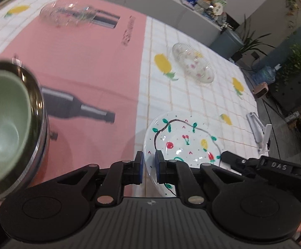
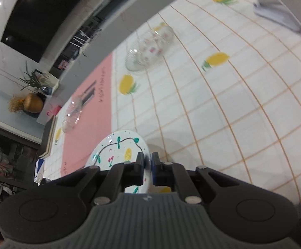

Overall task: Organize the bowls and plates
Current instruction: 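Lift the painted plate with the right gripper and carry it toward the bowl stack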

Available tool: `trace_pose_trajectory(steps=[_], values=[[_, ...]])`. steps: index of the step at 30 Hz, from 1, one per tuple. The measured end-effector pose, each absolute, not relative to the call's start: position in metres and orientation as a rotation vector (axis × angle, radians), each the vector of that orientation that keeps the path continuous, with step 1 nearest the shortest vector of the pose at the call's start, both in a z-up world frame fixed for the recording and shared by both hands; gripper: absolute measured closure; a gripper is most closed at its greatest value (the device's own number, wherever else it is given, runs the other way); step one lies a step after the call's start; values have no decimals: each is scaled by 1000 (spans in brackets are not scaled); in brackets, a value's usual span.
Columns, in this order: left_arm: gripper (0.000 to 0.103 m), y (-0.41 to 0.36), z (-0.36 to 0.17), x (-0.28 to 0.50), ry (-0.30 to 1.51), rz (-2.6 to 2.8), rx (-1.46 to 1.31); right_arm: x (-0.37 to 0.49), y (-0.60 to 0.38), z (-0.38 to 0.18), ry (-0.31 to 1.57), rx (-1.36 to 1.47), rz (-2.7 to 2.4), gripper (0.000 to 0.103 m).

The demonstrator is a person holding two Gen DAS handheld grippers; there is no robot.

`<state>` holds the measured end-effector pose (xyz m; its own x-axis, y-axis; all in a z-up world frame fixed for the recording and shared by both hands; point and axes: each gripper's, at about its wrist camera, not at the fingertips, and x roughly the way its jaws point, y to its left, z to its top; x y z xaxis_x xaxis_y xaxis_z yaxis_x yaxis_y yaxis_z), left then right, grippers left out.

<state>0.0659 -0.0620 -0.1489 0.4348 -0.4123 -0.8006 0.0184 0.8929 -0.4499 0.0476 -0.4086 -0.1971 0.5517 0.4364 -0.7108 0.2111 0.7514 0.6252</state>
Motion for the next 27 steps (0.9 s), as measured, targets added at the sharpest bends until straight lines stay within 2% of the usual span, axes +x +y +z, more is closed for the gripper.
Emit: trace_pose_trajectory(steps=[12, 27], values=[[90, -65, -172, 57, 1070, -214, -369, 59, -386, -216, 1057, 559, 138, 98], [90, -70, -182, 57, 1061, -172, -324, 63, -375, -227, 1104, 502, 138, 94]])
